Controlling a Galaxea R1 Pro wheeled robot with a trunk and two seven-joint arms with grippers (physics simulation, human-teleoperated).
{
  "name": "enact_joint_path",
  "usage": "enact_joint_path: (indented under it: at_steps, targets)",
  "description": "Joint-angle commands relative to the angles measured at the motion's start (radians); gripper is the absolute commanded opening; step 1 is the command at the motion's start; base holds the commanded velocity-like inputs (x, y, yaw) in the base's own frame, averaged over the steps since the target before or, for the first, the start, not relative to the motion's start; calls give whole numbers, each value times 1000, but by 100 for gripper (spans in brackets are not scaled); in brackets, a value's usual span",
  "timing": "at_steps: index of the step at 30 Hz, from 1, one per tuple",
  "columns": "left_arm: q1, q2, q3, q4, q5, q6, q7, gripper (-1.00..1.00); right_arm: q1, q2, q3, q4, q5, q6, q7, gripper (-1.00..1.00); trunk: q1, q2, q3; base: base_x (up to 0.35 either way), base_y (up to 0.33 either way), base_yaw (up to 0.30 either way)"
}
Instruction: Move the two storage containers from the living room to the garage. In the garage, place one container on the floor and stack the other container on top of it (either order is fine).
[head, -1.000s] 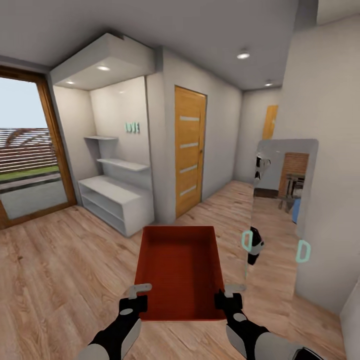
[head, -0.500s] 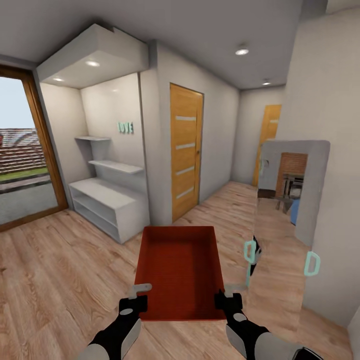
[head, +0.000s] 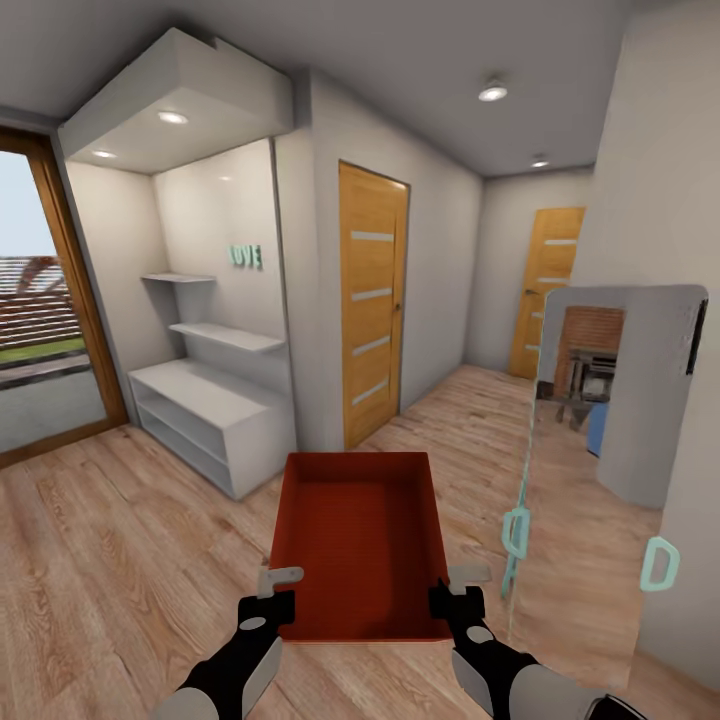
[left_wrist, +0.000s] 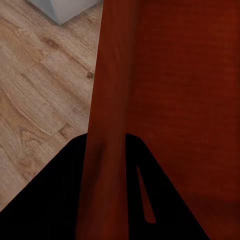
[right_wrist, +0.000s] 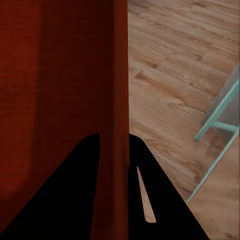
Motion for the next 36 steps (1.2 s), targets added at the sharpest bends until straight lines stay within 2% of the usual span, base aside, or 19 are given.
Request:
enact_joint_path:
  at_steps: [1, 36]
  targets:
    - [-1, 48, 8, 1, 21, 0, 7, -100, -1, -6, -58, -3, 6, -29, 2, -100, 1, -1, -2, 321, 0, 0]
    - [-1, 48, 8, 1, 21, 0, 7, -100, -1, -6, -58, -3, 6, -29, 2, -100, 1, -1, -2, 321, 0, 0]
